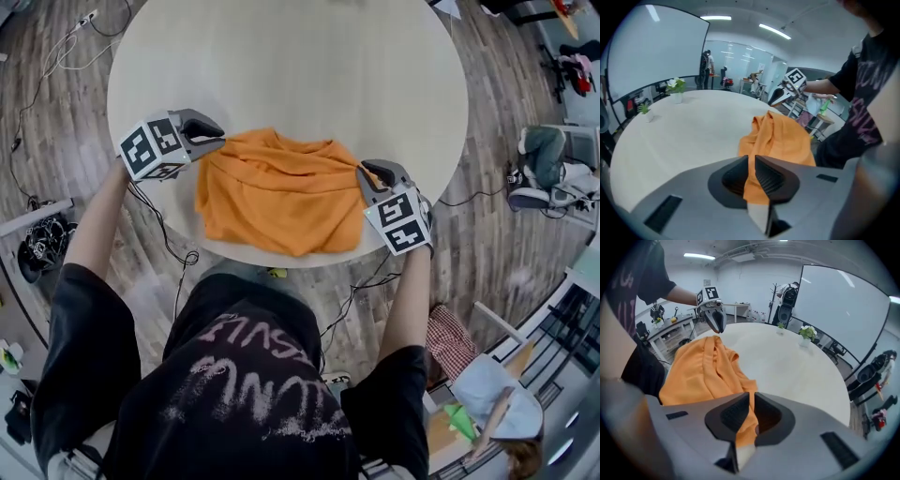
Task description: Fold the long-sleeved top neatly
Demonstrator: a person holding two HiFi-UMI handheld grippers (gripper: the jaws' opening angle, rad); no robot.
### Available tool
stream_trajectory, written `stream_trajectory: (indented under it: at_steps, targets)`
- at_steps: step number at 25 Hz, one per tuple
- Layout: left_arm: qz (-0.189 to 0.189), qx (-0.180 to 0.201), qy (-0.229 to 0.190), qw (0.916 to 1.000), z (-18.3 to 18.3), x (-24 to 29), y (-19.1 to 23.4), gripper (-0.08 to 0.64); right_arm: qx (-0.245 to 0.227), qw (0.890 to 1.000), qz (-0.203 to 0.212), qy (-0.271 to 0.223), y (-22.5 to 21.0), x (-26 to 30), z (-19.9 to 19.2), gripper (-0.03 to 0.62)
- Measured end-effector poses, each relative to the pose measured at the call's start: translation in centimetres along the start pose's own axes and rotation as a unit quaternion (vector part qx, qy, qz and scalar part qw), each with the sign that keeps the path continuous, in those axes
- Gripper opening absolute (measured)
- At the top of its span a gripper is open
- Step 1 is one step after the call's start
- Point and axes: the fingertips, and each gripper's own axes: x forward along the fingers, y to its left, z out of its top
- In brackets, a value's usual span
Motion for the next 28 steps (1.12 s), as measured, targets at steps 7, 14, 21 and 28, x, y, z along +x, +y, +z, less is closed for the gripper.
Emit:
stream_trajectory:
  at_steps: [7,14,21,28]
  targets:
    - [-0.098,0.067,0.062,0.991,-1.1,2.0,-5.4,0.103,-0.044,0.988,0.131,0.071,5.5,1.4,-2.0,0.202]
    - [-0.074,0.083,0.113,0.9873,-2.8,4.2,-4.7,0.096,-0.058,0.988,0.126,0.068,5.5,3.1,-2.8,0.109]
    - [-0.077,0.041,0.077,0.9932,-1.6,2.4,-4.7,0.028,-0.052,0.987,0.145,0.036,4.8,1.4,-1.2,0.038]
    - [-0.028,-0.014,0.026,0.9992,-0.2,1.0,-1.8,0.028,-0.031,0.991,0.126,0.017,2.5,1.3,-0.9,0.037]
